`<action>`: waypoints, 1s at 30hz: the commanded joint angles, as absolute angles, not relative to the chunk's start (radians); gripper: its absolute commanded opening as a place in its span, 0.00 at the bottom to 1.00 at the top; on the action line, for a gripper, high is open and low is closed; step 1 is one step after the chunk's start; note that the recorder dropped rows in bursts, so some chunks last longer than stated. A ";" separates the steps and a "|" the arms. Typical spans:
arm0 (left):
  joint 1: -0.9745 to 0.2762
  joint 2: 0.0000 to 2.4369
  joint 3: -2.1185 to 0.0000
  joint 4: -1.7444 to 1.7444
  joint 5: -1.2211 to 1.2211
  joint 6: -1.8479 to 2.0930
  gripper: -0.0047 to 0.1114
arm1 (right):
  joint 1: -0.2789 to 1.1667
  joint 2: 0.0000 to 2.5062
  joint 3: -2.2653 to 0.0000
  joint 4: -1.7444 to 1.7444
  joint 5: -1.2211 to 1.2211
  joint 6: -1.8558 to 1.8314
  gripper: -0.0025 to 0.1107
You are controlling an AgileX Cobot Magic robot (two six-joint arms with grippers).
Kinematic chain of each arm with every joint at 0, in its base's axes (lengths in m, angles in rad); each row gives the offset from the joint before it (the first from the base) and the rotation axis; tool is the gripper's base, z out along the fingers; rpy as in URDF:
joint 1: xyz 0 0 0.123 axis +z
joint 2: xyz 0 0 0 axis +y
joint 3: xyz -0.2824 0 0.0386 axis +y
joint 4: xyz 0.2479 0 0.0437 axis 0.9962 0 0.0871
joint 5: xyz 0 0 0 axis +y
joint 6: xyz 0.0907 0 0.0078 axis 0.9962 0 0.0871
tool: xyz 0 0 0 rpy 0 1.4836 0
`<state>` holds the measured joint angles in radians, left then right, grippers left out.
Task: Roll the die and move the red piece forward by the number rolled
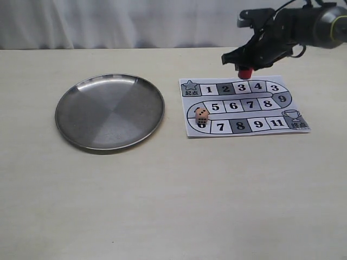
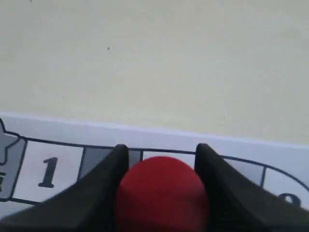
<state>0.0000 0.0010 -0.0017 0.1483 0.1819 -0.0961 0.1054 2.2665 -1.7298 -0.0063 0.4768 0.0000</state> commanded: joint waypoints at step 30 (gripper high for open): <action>-0.001 0.000 0.000 0.143 0.173 -0.099 0.04 | 0.095 2.344 -1.729 0.023 0.391 0.039 0.76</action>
